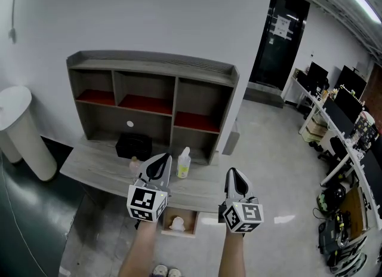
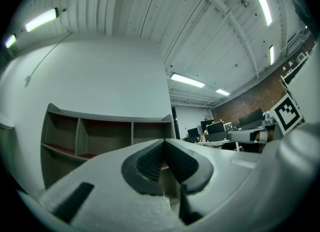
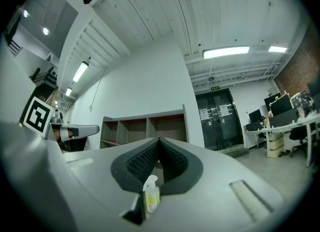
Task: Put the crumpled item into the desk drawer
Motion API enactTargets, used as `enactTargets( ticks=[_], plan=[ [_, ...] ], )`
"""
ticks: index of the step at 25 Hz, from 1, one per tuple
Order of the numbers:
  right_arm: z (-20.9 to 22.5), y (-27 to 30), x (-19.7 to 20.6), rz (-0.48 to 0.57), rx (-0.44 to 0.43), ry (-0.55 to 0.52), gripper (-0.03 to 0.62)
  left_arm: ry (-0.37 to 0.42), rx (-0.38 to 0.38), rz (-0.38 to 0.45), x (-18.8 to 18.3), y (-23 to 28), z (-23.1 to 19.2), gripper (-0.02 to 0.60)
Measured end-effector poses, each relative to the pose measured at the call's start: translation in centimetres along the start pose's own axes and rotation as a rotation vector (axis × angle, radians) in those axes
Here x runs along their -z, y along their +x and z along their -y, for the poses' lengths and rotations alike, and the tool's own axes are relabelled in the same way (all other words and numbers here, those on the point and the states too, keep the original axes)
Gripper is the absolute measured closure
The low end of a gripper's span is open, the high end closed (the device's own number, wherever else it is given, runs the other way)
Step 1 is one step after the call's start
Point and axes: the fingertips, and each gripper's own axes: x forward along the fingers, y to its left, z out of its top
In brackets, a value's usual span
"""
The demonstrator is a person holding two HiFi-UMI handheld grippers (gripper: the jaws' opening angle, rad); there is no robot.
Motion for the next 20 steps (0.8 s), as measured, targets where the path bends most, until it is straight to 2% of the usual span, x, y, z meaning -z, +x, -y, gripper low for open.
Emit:
enactTargets(
  ticks=[20],
  plan=[
    [-0.07,0.1,0.45,-0.007,0.001,0.008,0.585,-0.002,0.016,-0.023,0.94,0.24,0.1,0.581]
  ],
)
